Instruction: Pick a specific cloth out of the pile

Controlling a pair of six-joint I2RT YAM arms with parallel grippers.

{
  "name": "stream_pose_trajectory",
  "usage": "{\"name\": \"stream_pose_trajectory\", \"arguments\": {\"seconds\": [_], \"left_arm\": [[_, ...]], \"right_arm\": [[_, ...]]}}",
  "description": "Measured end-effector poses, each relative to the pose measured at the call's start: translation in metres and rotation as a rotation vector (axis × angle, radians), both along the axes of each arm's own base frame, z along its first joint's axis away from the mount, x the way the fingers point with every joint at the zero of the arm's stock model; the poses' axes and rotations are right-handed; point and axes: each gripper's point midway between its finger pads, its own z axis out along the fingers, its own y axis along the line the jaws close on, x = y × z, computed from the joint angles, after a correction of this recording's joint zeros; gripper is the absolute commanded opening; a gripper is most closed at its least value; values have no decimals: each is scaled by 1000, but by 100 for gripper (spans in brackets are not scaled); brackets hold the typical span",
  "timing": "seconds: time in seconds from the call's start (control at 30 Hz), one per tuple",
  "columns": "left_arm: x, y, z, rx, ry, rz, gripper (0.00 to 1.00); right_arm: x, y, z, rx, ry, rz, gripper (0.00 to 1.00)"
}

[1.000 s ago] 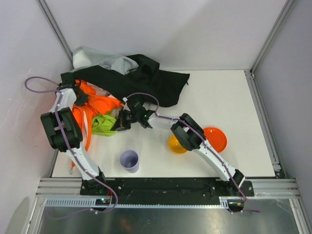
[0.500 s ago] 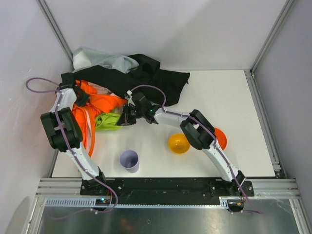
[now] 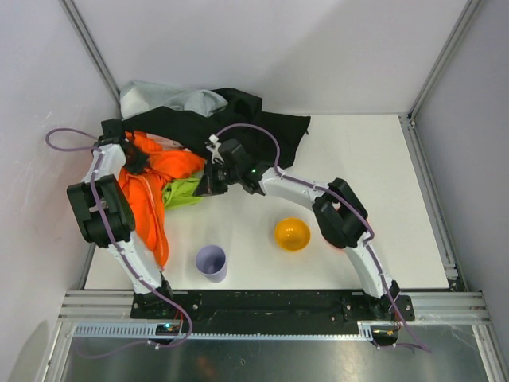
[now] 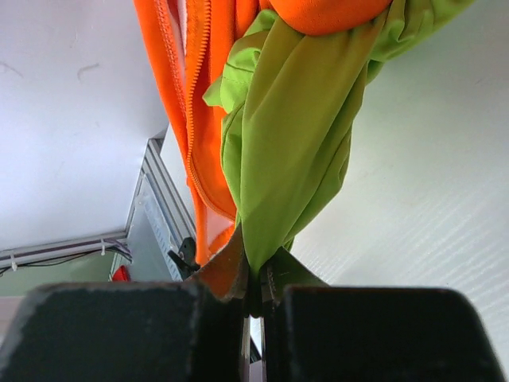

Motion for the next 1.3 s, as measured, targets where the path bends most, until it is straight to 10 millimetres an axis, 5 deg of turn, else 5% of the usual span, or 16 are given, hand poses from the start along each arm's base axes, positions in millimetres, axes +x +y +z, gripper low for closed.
{"name": "stream_pose_trajectory", "arguments": {"seconds": [1.3], "left_arm": [[2,-21,0,-79,-7,-40,4]], "right_arm": [[17,-102,134,-24,-221,-122,0]]}}
